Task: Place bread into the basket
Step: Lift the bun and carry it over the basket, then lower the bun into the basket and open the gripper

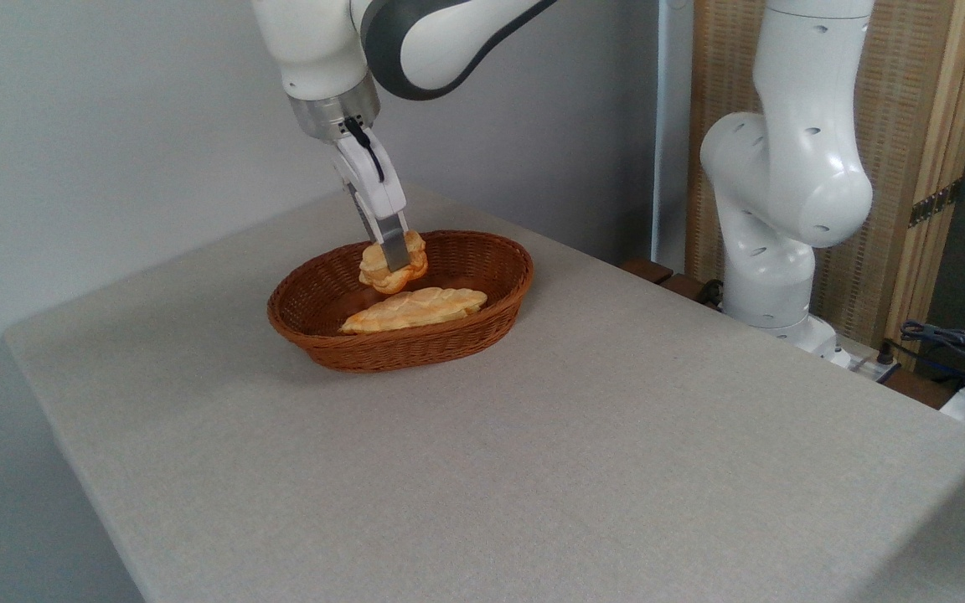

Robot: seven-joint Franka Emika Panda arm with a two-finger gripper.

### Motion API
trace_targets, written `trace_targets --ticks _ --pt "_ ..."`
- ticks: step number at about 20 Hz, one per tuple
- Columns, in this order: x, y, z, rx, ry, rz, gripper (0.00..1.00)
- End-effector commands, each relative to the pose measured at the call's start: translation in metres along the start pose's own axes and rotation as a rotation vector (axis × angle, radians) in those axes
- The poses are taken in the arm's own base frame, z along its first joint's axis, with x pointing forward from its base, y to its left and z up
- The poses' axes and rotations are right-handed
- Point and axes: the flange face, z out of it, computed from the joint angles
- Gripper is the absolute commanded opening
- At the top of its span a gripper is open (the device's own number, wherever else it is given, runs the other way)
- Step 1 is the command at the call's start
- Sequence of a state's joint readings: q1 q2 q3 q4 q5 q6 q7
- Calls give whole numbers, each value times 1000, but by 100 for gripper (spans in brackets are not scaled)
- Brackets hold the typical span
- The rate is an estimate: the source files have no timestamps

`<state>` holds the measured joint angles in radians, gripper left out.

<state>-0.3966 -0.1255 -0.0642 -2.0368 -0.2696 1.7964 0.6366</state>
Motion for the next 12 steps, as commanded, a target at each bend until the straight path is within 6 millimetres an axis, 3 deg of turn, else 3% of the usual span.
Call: trace_targets --ticks 1,8,12 --pt "4 5 12 -35 -21 -11 100" --pt "10 10 20 -42 -36 2 100" --pt "7 7 11 -33 -20 -5 100"
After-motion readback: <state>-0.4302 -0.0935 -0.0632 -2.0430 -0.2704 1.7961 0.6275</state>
